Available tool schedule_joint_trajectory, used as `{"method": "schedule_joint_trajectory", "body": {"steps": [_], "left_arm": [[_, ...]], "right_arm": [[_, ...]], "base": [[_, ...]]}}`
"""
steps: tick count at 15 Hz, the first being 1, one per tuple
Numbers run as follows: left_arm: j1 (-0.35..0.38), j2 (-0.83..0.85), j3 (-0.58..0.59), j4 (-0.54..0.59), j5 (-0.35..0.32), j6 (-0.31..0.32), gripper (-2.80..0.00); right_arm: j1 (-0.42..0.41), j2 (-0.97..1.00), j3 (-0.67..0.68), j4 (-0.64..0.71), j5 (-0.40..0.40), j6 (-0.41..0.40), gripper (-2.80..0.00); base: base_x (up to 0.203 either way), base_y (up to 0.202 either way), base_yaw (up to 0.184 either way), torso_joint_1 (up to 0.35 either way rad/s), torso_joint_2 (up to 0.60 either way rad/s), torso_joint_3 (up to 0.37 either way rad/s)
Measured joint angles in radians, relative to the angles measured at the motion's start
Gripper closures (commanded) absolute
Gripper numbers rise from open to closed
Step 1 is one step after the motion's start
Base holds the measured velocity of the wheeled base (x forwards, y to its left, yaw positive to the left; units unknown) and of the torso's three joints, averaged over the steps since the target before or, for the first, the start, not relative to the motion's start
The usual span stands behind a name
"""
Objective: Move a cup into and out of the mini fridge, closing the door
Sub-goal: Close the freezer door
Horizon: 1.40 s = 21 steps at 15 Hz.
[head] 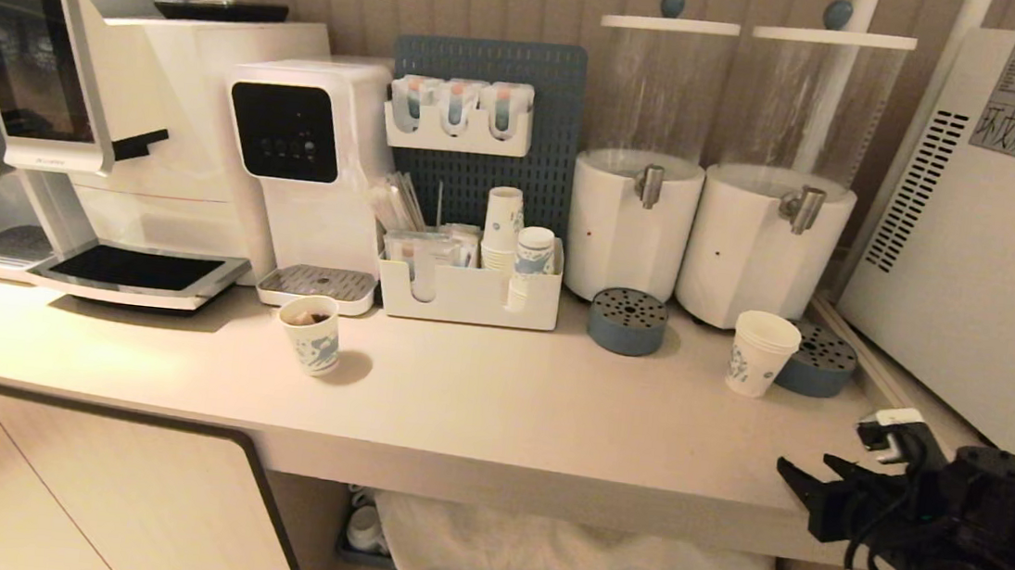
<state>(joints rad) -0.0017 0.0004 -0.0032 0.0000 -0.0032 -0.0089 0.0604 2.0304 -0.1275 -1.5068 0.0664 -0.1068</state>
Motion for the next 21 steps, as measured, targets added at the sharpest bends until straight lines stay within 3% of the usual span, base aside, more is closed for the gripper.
{"method": "schedule_joint_trajectory", "body": {"steps": [3,5,7,10,12,14,16,18,20,21], "left_arm": [[0.0,0.0,0.0,0.0,-0.001,0.0,0.0],[0.0,0.0,0.0,0.0,-0.001,0.0,0.0],[0.0,0.0,0.0,0.0,-0.001,0.0,0.0],[0.0,0.0,0.0,0.0,-0.001,0.0,0.0],[0.0,0.0,0.0,-0.001,0.0,-0.001,0.0],[0.0,0.0,0.0,-0.001,0.0,-0.002,0.0],[0.0,0.0,0.0,-0.001,0.0,-0.004,0.0],[0.0,0.0,0.0,-0.001,0.0,-0.004,0.0],[0.0,0.0,0.0,-0.002,0.0,-0.004,0.0],[0.001,0.0,0.0,-0.001,0.0,-0.004,0.0]], "right_arm": [[-0.001,-0.299,0.066,0.124,0.019,0.029,0.0],[-0.002,-0.594,0.036,0.325,0.026,0.041,0.0],[0.002,-0.922,-0.094,0.637,0.047,0.055,0.0],[0.012,-1.361,-0.429,1.257,0.071,0.116,0.0],[0.016,-1.566,-0.646,1.681,0.039,0.211,0.0],[-0.015,-1.664,-0.784,2.002,0.041,0.306,0.0],[-0.152,-1.71,-0.838,2.172,0.132,0.329,0.0],[-0.274,-1.735,-0.857,2.253,0.279,0.309,0.0],[-0.264,-1.74,-0.871,2.284,0.384,0.305,0.0],[-0.227,-1.741,-0.871,2.297,0.39,0.312,0.0]], "base": [[0.0,0.0,0.0,0.0,0.0,0.0],[0.0,0.0,0.0,0.0,0.0,0.0],[0.0,0.0,0.0,0.0,0.0,0.0],[0.0,0.0,0.0,0.0,0.0,0.0],[0.0,0.0,0.0,0.0,0.0,0.0],[0.0,0.0,0.0,0.0,0.0,0.0],[0.0,0.0,0.0,0.0,0.0,0.0],[0.0,0.0,0.0,0.0,0.0,0.0],[0.0,0.0,0.0,0.0,0.0,0.0],[0.0,0.0,0.0,0.0,0.0,0.0]]}}
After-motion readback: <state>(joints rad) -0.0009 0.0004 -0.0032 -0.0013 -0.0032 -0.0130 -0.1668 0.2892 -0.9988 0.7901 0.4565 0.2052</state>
